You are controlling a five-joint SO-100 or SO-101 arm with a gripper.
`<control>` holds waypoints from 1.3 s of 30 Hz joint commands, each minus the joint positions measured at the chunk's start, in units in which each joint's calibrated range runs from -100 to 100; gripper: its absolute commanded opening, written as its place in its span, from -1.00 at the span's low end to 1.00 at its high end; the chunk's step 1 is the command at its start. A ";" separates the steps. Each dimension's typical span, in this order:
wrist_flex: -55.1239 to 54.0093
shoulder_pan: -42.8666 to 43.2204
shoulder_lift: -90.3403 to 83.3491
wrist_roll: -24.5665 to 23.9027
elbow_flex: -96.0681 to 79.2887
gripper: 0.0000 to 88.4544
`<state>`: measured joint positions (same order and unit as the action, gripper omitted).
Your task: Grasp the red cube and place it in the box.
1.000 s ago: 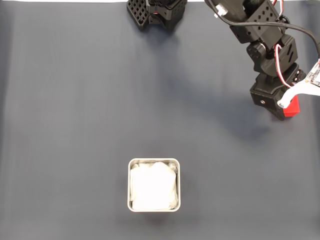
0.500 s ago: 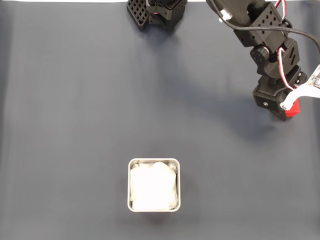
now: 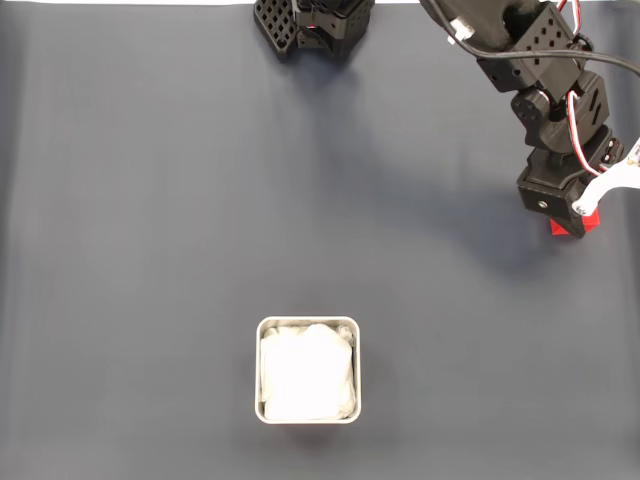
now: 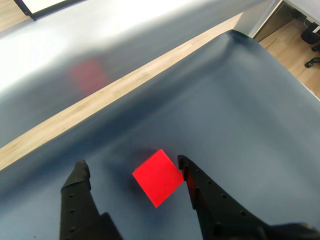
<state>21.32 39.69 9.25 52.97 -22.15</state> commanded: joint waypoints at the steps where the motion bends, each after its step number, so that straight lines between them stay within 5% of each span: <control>1: -0.66 0.94 -0.15 -0.54 3.36 -0.08; 39: 4.66 1.65 -9.77 0.29 -6.41 -0.08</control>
<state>25.62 41.10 4.04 52.97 -28.12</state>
